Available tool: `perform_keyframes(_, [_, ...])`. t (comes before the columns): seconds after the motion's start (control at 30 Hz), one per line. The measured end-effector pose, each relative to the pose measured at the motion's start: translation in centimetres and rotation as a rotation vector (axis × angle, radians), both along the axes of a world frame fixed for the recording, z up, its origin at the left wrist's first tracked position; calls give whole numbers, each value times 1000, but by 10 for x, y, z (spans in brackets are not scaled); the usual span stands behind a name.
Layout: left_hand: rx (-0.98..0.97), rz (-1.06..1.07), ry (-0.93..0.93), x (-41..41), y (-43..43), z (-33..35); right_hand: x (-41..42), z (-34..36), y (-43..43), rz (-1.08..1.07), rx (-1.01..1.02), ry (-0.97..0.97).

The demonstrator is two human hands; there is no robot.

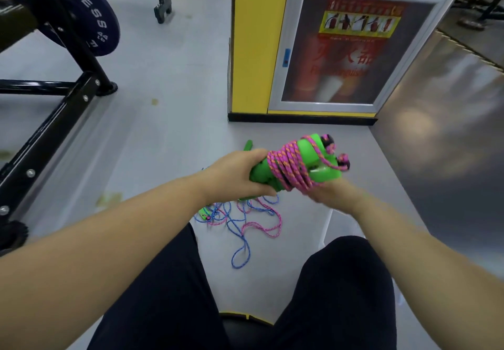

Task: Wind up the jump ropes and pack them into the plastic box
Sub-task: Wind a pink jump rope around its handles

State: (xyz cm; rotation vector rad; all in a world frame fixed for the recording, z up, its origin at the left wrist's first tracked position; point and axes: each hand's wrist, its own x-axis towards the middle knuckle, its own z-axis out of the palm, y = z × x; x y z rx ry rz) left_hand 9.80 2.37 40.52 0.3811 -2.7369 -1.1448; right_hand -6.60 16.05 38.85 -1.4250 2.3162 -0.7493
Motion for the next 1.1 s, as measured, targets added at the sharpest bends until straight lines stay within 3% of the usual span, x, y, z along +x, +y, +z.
perform_keyframes(0.07, [126,113,28,0,-5,-5,7,-15,5,240,168,198])
perform_keyframes(0.13, [263,244,38,0,-11,-10,14,-24,14,269,271,137])
perform_keyframes(0.23, [356,360,22,2,-17,-18,25,-32,21,288,268,161])
perform_keyframes(0.33, [320,414,-19,2,-19,-26,36,-18,19,361,250,492])
perform_keyframes(0.4, [178,401,-117,0,-16,-27,42,4,13,455,275,650])
perform_keyframes(0.5, [-293,279,-342,-7,-1,-25,43,42,-4,555,276,826])
perform_keyframes(0.6, [-592,85,-409,-16,15,-26,33,65,-24,618,236,875])
perform_keyframes(0.7, [-719,-43,-414,-20,20,-21,18,80,-36,587,187,550])
perform_keyframes(0.77, [-667,-99,-367,-17,20,-14,6,79,-37,523,234,257])
perform_keyframes(0.9, [-299,-236,-232,-3,20,-4,-2,84,-32,415,308,-256])
perform_keyframes(1.0, [47,-199,-113,2,20,2,-42,29,-26,213,319,-583])
perform_keyframes(1.1, [340,-26,-44,6,14,-1,-53,-13,-2,221,297,-487])
